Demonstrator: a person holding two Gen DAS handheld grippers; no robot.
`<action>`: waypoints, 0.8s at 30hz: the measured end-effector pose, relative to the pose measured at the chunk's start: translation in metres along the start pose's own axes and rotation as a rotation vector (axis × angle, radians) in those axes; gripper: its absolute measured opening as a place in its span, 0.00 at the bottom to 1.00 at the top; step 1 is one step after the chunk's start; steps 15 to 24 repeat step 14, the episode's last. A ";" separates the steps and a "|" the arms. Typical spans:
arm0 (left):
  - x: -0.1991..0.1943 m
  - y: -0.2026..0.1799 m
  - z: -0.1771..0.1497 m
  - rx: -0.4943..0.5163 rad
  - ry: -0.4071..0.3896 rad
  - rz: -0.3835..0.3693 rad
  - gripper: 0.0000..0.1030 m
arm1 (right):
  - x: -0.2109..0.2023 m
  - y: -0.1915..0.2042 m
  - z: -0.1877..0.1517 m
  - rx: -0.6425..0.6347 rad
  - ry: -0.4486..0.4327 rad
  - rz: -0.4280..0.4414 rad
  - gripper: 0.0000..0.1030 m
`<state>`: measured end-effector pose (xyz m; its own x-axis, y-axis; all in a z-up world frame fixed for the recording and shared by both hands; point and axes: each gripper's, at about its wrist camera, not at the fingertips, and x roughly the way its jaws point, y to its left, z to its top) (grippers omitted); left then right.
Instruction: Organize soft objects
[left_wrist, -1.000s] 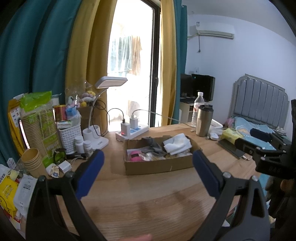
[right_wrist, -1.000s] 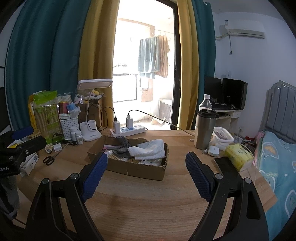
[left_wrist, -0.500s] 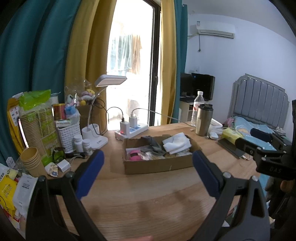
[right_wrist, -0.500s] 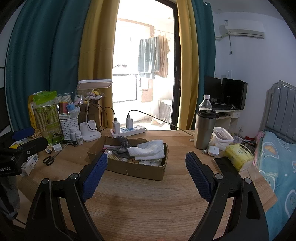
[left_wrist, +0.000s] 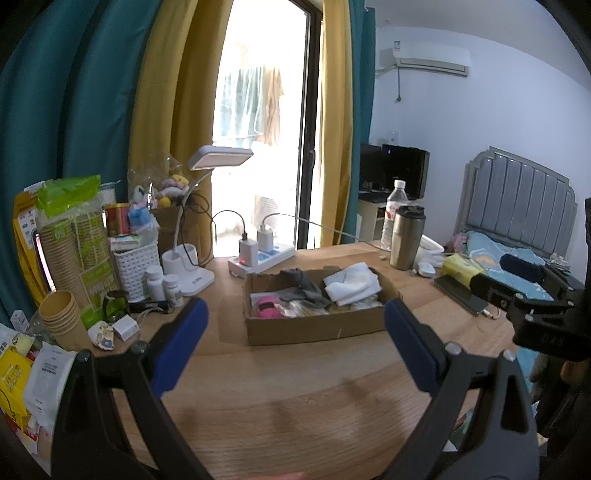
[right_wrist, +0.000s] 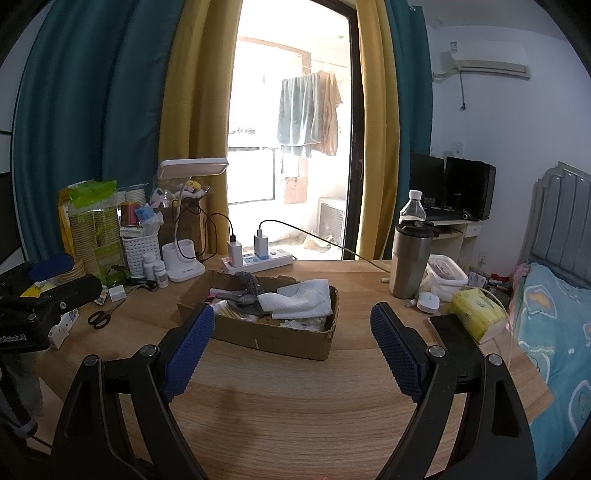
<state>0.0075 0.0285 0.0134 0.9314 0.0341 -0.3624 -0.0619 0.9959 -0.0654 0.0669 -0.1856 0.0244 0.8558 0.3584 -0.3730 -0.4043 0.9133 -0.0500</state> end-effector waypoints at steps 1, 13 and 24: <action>0.000 0.001 0.000 0.001 0.000 0.001 0.94 | 0.000 0.000 0.000 -0.001 -0.001 -0.001 0.86; 0.008 -0.006 -0.006 0.004 0.029 -0.014 0.94 | 0.004 0.001 -0.002 0.010 0.014 0.006 0.86; 0.009 -0.006 -0.006 -0.002 0.034 -0.016 0.94 | 0.009 -0.002 -0.004 0.023 0.026 0.012 0.86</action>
